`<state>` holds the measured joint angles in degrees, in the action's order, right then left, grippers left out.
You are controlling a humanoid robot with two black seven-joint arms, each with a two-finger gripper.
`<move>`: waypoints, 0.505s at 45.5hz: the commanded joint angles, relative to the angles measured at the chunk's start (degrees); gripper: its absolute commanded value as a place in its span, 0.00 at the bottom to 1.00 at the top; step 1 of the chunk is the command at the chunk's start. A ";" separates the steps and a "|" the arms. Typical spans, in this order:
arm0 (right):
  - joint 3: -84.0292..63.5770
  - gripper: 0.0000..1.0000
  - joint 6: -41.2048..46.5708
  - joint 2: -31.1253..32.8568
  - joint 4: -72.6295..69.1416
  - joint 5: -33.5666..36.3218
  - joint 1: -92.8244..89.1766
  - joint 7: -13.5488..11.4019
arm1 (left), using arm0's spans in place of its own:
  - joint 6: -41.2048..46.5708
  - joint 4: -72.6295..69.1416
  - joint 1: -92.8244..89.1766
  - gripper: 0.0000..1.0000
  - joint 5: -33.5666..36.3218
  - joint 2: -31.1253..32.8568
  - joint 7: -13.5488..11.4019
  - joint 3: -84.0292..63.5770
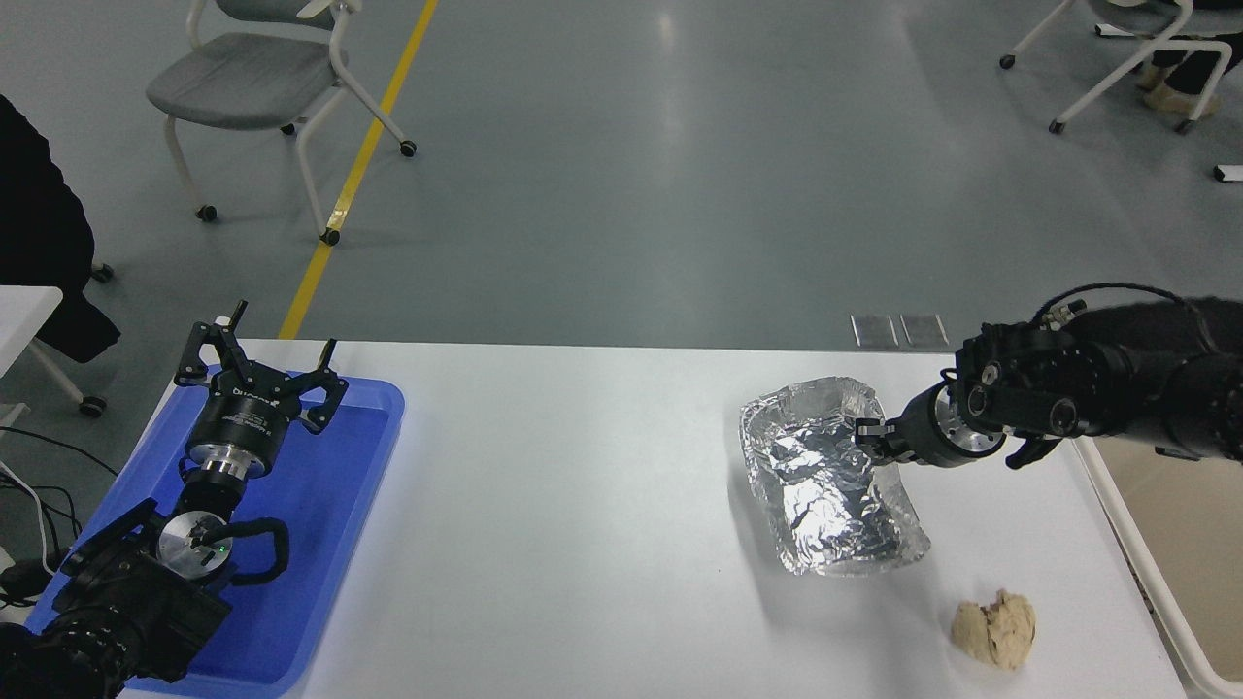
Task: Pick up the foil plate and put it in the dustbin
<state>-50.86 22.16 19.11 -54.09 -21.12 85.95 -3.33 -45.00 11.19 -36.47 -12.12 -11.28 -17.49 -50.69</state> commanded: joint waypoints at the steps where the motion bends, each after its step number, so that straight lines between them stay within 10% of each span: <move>1: -11.36 0.00 1.92 3.47 -12.78 2.31 18.54 0.08 | 0.00 -0.03 0.08 1.00 -0.01 -0.06 0.00 -0.02; 23: -20.59 0.00 9.56 4.62 -21.32 3.72 41.31 -0.18 | 0.00 0.14 0.00 1.00 -0.01 -0.06 0.00 -0.02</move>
<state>-67.40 28.53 22.84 -71.08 -17.69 116.48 -3.38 -45.00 11.20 -36.46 -12.12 -11.33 -17.49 -50.71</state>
